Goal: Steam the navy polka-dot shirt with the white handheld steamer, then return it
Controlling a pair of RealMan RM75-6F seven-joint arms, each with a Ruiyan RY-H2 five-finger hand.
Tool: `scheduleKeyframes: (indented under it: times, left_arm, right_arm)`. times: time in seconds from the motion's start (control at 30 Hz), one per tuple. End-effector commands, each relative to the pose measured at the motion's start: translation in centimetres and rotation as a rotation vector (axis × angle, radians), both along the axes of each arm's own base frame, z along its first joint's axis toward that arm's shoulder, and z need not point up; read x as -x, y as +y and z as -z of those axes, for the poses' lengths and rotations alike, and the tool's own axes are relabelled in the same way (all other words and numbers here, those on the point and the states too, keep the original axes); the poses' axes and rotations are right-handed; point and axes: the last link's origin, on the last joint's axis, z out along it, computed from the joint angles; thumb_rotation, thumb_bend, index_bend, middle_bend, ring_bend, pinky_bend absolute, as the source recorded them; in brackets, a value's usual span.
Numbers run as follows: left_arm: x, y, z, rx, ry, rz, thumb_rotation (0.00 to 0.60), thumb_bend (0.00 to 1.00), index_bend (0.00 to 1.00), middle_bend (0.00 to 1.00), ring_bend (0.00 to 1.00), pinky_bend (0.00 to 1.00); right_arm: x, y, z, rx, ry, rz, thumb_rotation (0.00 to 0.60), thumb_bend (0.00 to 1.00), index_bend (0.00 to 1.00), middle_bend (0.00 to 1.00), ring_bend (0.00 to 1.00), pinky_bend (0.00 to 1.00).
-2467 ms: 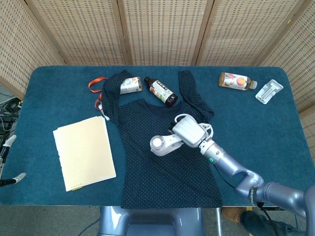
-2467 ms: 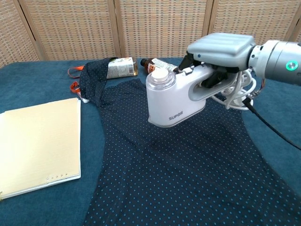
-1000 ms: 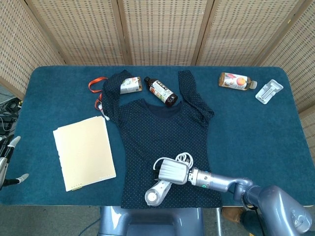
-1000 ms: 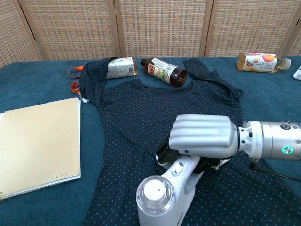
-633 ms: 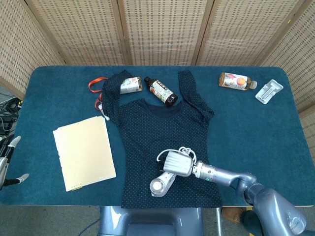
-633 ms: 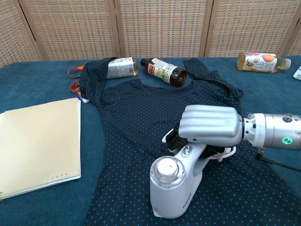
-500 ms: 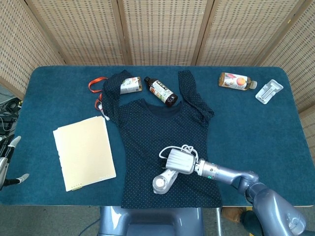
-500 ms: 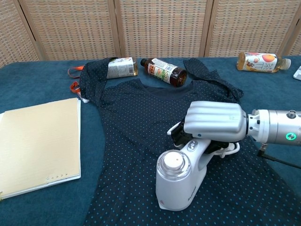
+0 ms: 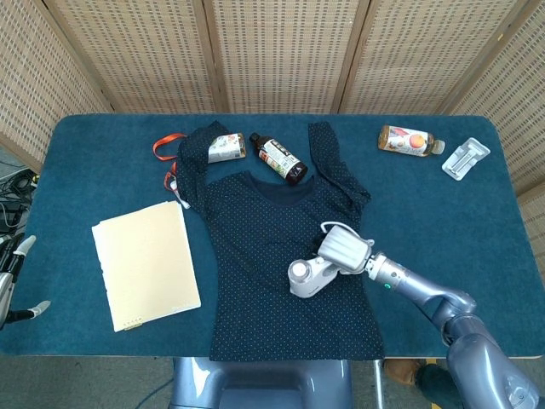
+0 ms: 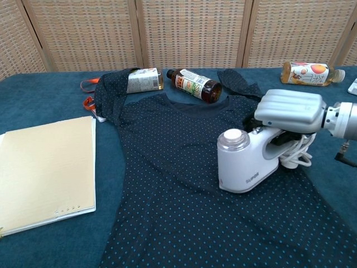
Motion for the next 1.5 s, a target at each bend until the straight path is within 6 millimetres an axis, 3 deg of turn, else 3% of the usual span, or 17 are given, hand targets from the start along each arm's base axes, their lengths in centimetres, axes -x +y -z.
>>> scheduleKeyframes:
  times: [0.03,0.2,0.43,0.87,1.27,1.5]
  left_arm:
    - [-0.1,0.0,0.1,0.003,0.001,0.001,0.600,0.00,0.00,0.00,0.00,0.00]
    - [-0.2,0.0,0.2,0.006,0.003,0.005,0.600,0.00,0.00,0.00,0.00,0.00]
    - [-0.2,-0.1,0.2,0.006,0.003,0.004,0.600,0.00,0.00,0.00,0.00,0.00]
    - [-0.2,0.0,0.3,0.009,0.003,0.003,0.600,0.00,0.00,0.00,0.00,0.00]
    - [-0.2,0.0,0.3,0.010,0.003,0.002,0.600,0.00,0.00,0.00,0.00,0.00]
    - [-0.2,0.0,0.2,0.007,0.002,0.001,0.600,0.00,0.00,0.00,0.00,0.00]
  right_arm:
    - [1.0,-0.4,-0.7,0.025,-0.004,0.052,0.600,1.00,0.83,0.62,0.68,1.00]
    - [1.0,0.0,-0.5,0.000,-0.031,0.066,0.600,1.00,0.83,0.62,0.68,1.00]
    - [-0.4,1.3,1.1,-0.080,-0.082,0.037,0.600,1.00,0.82,0.62,0.68,1.00]
    - [-3.4,4.9,4.0,-0.210,-0.181,-0.093,0.600,1.00,0.82,0.62,0.68,1.00]
    - [-5.4,7.8,5.1,-0.331,-0.231,-0.225,0.600,1.00,0.82,0.62,0.68,1.00]
    - [-5.6,7.5,5.3,-0.299,-0.192,-0.270,0.600,1.00,0.82,0.62,0.68,1.00]
